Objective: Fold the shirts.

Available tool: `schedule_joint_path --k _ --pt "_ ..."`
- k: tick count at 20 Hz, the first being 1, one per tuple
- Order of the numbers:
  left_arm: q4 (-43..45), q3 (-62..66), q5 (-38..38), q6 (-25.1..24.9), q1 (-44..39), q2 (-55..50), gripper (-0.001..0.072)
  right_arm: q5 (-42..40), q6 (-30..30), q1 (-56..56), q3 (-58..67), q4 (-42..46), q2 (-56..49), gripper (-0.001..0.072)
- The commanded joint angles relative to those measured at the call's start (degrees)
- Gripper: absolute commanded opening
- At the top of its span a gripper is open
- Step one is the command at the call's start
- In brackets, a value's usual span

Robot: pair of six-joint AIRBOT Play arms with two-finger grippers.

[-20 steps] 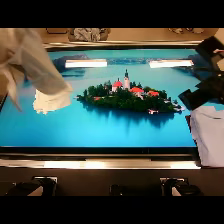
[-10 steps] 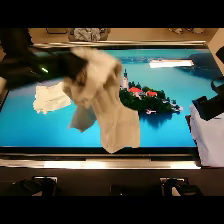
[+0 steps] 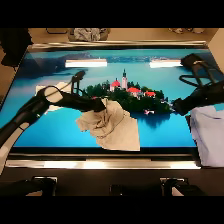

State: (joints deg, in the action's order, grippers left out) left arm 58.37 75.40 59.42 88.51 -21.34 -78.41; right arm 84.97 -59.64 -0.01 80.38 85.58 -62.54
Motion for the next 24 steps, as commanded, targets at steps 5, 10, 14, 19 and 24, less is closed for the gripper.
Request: schedule_joint_path --k 5,10,14,19,24 --pt "13.14 3.08 21.49 -2.84 20.59 -0.33 0.0720 2.34 5.99 0.04 -8.87 -17.68 -15.19 0.0682" --pt "7.89 -16.79 12.92 -3.30 21.55 -0.46 0.0719 0.35 7.87 0.04 -19.10 -21.88 -16.57 0.0697" --pt "2.99 -23.04 3.45 -3.23 18.38 -2.01 0.0716 -0.24 7.82 0.04 -21.49 -21.92 -16.57 0.0696" --pt "0.98 -22.97 -3.13 -3.17 14.27 -4.70 0.0690 -2.56 6.21 0.04 -23.45 -22.01 -16.57 0.0697" --pt "0.90 -22.95 -8.17 0.83 12.22 -6.64 0.0214 -8.33 6.51 4.02 -29.59 -27.06 -16.57 0.0714"
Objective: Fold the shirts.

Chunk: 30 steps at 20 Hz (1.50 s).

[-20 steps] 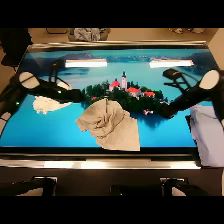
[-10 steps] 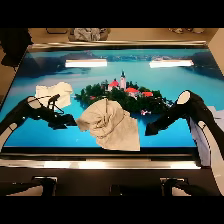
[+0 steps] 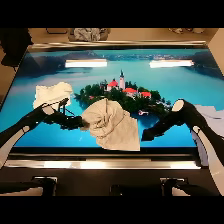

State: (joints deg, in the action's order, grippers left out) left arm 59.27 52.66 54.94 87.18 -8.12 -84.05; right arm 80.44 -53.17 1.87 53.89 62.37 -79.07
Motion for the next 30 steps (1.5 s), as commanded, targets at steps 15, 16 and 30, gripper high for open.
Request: schedule_joint_path --k 15,16,30 --pt "1.11 5.35 4.48 -7.58 0.66 3.96 0.0033 -14.75 2.05 8.85 -3.91 -18.36 -4.66 0.0047" --pt "2.58 7.87 5.62 -8.96 1.16 5.81 0.0032 -12.90 2.89 8.85 -1.16 -16.31 -3.32 0.0047" --pt "16.33 66.38 -2.54 3.96 12.66 32.15 0.0032 -24.24 -15.45 8.87 54.66 40.41 38.45 0.0048"
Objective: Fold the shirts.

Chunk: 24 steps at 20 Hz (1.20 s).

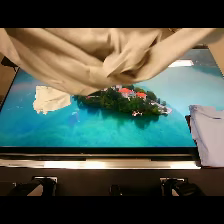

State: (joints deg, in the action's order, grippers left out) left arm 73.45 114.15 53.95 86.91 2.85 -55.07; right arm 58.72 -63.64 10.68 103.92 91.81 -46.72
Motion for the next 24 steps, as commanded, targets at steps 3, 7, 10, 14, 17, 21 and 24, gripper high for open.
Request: schedule_joint_path --k 3,7,10,14,17,21,24 --pt "2.29 4.70 -1.53 4.22 1.70 4.35 0.0032 0.46 -4.96 0.04 4.63 11.65 7.08 0.0048" --pt "12.20 4.68 2.47 8.50 1.73 4.46 0.0032 7.54 -5.29 0.04 4.63 19.23 6.91 0.0048" --pt "17.14 4.68 6.29 9.84 1.73 5.46 0.0033 11.80 -5.95 0.04 4.63 24.02 7.69 0.0048" --pt "17.99 4.70 6.21 9.81 1.70 7.21 0.0032 13.33 -5.90 0.07 4.66 24.22 8.39 0.0048" --pt "17.99 4.70 4.28 9.81 1.70 9.16 0.0033 13.16 -5.88 0.07 4.63 24.26 8.50 0.0048" --pt "18.03 4.70 1.90 9.81 1.70 9.77 0.0032 13.20 -5.86 0.07 4.63 24.37 8.50 0.0048" --pt "18.03 4.66 2.12 9.77 1.70 7.67 0.0032 15.37 -5.88 0.07 4.63 24.39 7.26 0.0048"
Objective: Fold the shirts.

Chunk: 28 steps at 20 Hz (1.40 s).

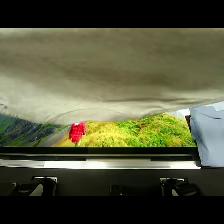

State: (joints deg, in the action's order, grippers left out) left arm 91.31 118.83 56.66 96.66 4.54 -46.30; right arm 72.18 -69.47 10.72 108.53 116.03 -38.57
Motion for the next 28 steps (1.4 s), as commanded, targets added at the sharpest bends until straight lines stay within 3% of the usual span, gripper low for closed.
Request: schedule_joint_path --k 1,4,6,8,10,15,17,22,23,24,25,26,28 --pt "0.20 -0.22 -0.52 -0.02 0.02 -2.47 0.0033 5.14 -0.04 0.02 0.02 0.15 -2.36 0.0048" --pt "0.17 -6.16 1.90 -0.46 0.02 -7.50 0.0033 21.27 -0.63 0.00 -1.73 -1.29 -11.28 0.0050" --pt "0.24 -13.55 4.52 -3.08 0.04 -12.22 0.0033 24.61 1.92 0.00 -7.13 -7.48 -18.80 0.0050" --pt "0.20 -19.65 2.54 -3.65 0.02 -18.53 0.0033 17.57 3.13 0.00 -12.94 -11.89 -27.21 0.0050" --pt "-0.70 -21.20 1.84 -3.63 0.02 -27.10 0.0033 9.46 0.09 -1.07 -14.08 -16.00 -37.70 0.0050" --pt "-11.82 -19.78 -4.39 -3.63 0.02 -46.90 0.0035 -9.68 -5.60 -11.41 -14.10 -43.08 -57.37 0.0050" --pt "-18.86 -19.71 -5.16 -3.63 -0.07 -51.58 0.0035 -12.39 -5.57 -13.94 -14.10 -49.18 -60.43 0.0050" --pt "-29.31 -19.74 -1.05 -3.63 -1.44 -57.07 0.0040 -9.70 -5.57 -14.47 -14.14 -47.45 -64.00 0.0050" --pt "-30.23 -19.67 1.53 -3.65 -1.44 -56.94 0.0170 -9.44 -5.57 -14.47 -14.12 -47.43 -63.93 0.0126" --pt "-30.47 -19.17 5.09 -3.65 -1.22 -56.63 0.0509 -8.85 -5.55 -14.69 -13.92 -47.89 -63.43 0.0411" --pt "-29.83 -17.73 9.94 -3.69 -0.33 -56.28 0.0716 -7.06 -4.42 -15.19 -13.07 -48.19 -62.47 0.0641" --pt "-28.44 -15.56 15.91 -4.17 1.16 -55.87 0.0717 -4.50 -1.16 -16.02 -11.54 -48.30 -61.16 0.0693" --pt "-22.53 -12.61 26.93 -5.40 4.68 -53.59 0.0717 0.04 4.68 -18.69 -8.13 -48.19 -58.16 0.0697"
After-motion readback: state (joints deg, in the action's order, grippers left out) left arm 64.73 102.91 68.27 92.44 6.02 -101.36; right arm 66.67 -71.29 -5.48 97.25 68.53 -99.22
